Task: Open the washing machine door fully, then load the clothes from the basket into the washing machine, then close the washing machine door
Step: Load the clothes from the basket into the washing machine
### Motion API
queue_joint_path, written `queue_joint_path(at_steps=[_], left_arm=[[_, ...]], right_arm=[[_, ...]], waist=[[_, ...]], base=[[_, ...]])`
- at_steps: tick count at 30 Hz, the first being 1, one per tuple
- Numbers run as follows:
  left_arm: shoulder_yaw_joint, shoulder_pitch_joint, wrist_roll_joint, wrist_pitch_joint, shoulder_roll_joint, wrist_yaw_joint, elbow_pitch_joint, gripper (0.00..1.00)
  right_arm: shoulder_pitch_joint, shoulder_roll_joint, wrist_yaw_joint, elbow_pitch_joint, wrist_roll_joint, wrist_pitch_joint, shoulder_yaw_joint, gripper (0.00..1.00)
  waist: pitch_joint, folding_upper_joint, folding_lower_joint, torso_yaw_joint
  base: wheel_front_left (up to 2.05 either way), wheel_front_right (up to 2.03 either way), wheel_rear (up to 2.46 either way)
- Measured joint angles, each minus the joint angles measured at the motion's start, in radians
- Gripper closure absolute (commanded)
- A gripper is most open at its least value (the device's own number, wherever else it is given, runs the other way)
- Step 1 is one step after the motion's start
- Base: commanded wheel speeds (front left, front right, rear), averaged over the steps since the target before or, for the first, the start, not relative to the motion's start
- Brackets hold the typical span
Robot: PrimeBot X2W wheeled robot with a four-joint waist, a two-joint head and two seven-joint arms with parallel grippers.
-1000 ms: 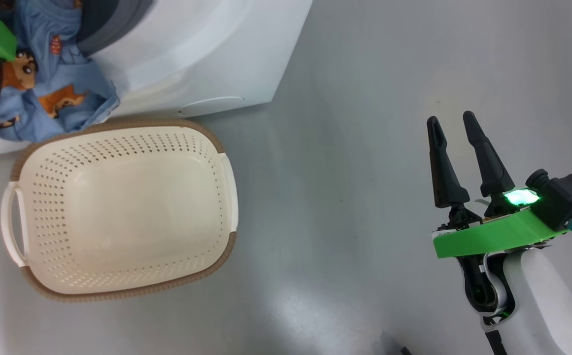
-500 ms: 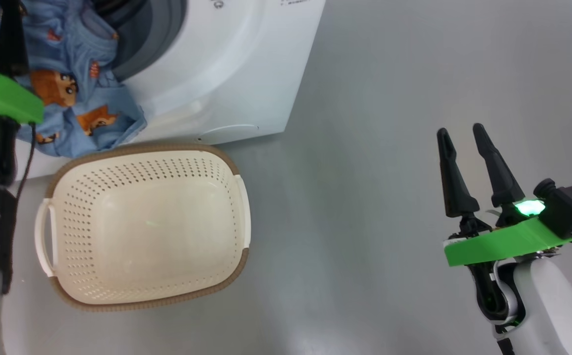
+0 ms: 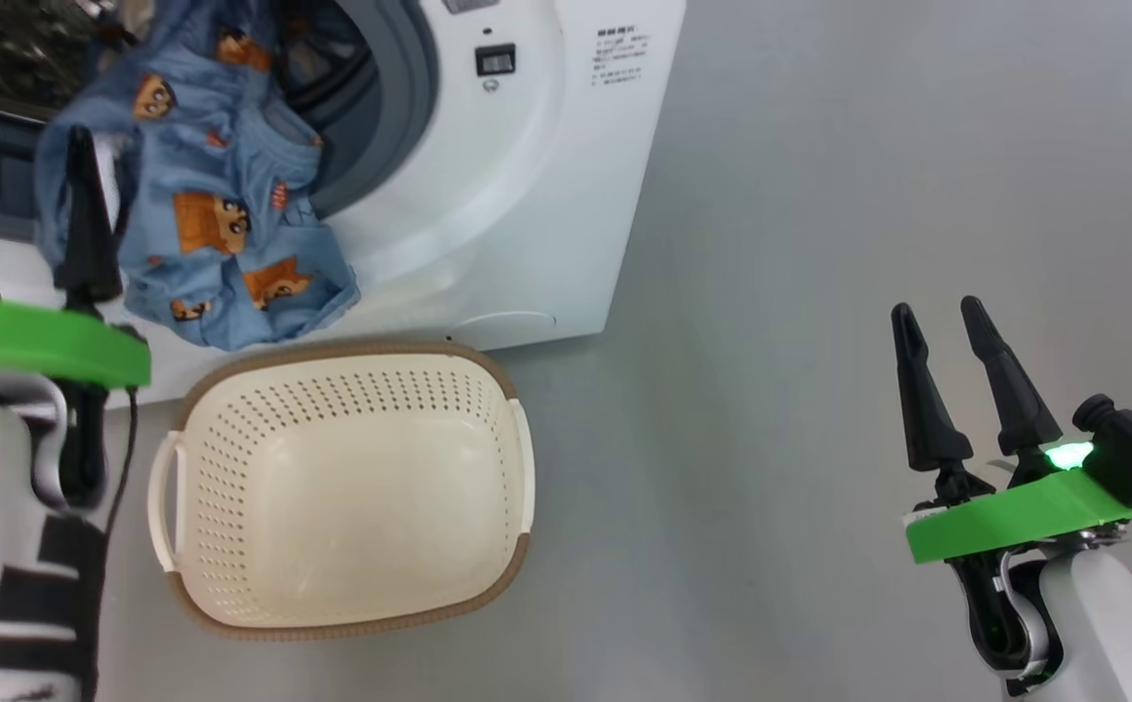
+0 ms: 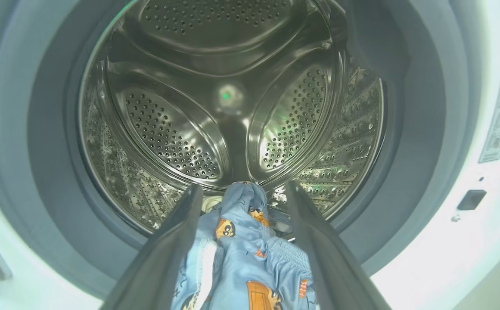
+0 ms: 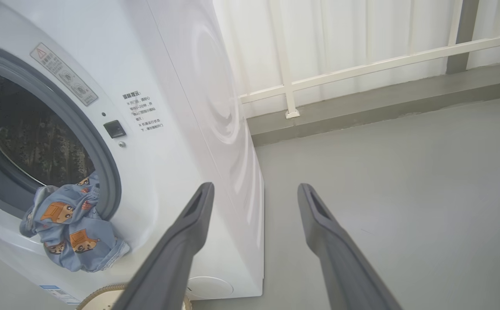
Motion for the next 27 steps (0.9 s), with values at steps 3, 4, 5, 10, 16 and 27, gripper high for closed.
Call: queue_joint_path(at_steps=[3,4,5,10,16,27], left_arm=[[0.01,0.067,0.013,0.0,-0.005,0.0,-0.039,0.0],[0.013,0.09,0.018,0.0,-0.008,0.0,-0.05,0.0],[0.02,0.112,0.023,0.0,-0.014,0.0,-0.059,0.0],[0.035,0.203,0.041,0.0,-0.034,0.0,-0.128,0.0],[0.067,0.317,0.062,0.0,-0.055,0.0,-0.192,0.0],[0.131,0.49,0.078,0.0,-0.082,0.0,-0.286,0.0]], right_arm=[[0.015,-0.005,0.0,0.008,0.0,0.0,0.0,0.0],[0.018,-0.007,0.0,0.01,0.001,0.0,0.0,0.0],[0.021,-0.01,0.0,0.01,0.002,0.0,-0.001,0.0],[0.052,-0.027,0.0,0.011,0.002,0.0,-0.008,0.0],[0.055,-0.037,0.0,0.013,0.008,0.0,-0.024,0.0],[0.104,-0.044,0.0,0.019,0.007,0.0,-0.037,0.0]], waist=[[-0.028,0.0,0.0,0.009],[-0.037,0.0,0.0,0.012],[-0.045,0.0,0.0,0.015],[-0.075,0.0,0.0,0.039],[-0.1,0.0,0.0,0.061],[-0.135,0.0,0.0,0.083]], base=[[0.0,0.0,0.0],[0.0,0.0,0.0],[0.0,0.0,0.0],[0.0,0.0,0.0],[0.0,0.0,0.0],[0.0,0.0,0.0]])
